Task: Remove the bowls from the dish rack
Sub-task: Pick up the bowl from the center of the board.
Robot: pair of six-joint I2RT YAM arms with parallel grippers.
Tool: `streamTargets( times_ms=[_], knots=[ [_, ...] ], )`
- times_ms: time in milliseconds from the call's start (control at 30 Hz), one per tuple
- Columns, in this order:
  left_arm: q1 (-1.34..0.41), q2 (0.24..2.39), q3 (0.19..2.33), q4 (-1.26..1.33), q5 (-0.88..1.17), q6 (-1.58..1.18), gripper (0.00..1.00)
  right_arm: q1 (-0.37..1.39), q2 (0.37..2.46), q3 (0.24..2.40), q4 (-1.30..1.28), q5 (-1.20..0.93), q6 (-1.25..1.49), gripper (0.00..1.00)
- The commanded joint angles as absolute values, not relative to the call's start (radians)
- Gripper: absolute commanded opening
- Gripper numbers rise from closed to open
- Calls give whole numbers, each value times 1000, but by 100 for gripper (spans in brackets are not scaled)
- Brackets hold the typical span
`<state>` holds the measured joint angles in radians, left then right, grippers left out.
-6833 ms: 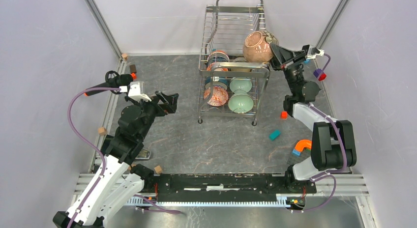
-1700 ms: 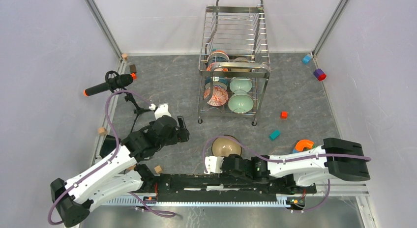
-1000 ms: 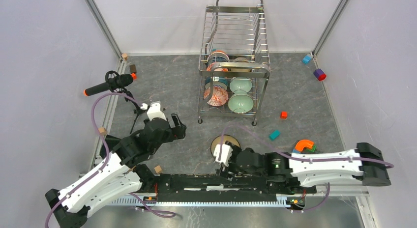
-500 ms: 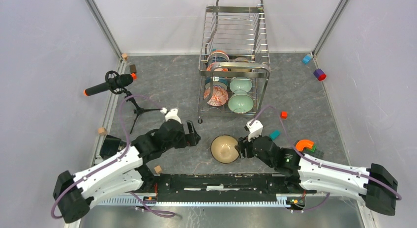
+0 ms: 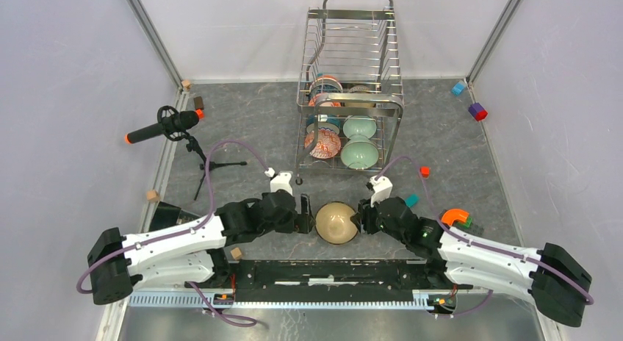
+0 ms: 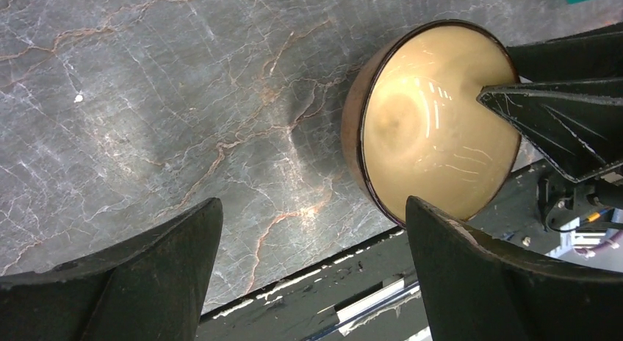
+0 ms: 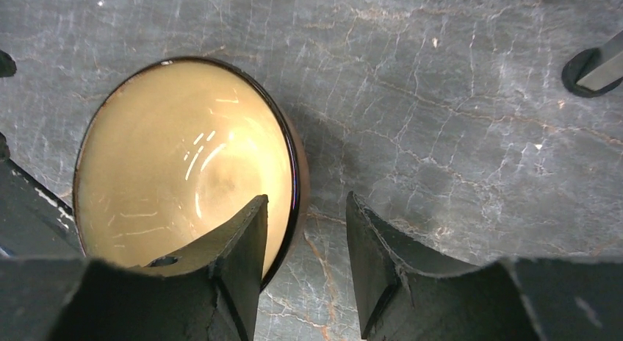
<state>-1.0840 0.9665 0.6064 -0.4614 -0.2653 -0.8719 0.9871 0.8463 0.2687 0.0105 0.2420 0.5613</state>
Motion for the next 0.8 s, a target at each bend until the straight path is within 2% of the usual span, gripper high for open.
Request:
streamTargets(
  times_ms=[0,167,467,667,767],
  knots=[
    [-1118,1011,659,-460,-358,-953,100,985,878,318,2,204,570,48],
    [-1166,1086,700,-460,-394,-969,100,985,915,334,-49,170,544,43],
    [-1218,1209,795,-513,-428,-977,100,985,923,345,-39,139,544,18],
    [-1224,1281,830,-529,-421,-978,98,984,919,345,-34,137,550,11],
    [-1240,1306,837,-529,-419,-988,95,985,916,344,-29,136,555,1]
  ],
)
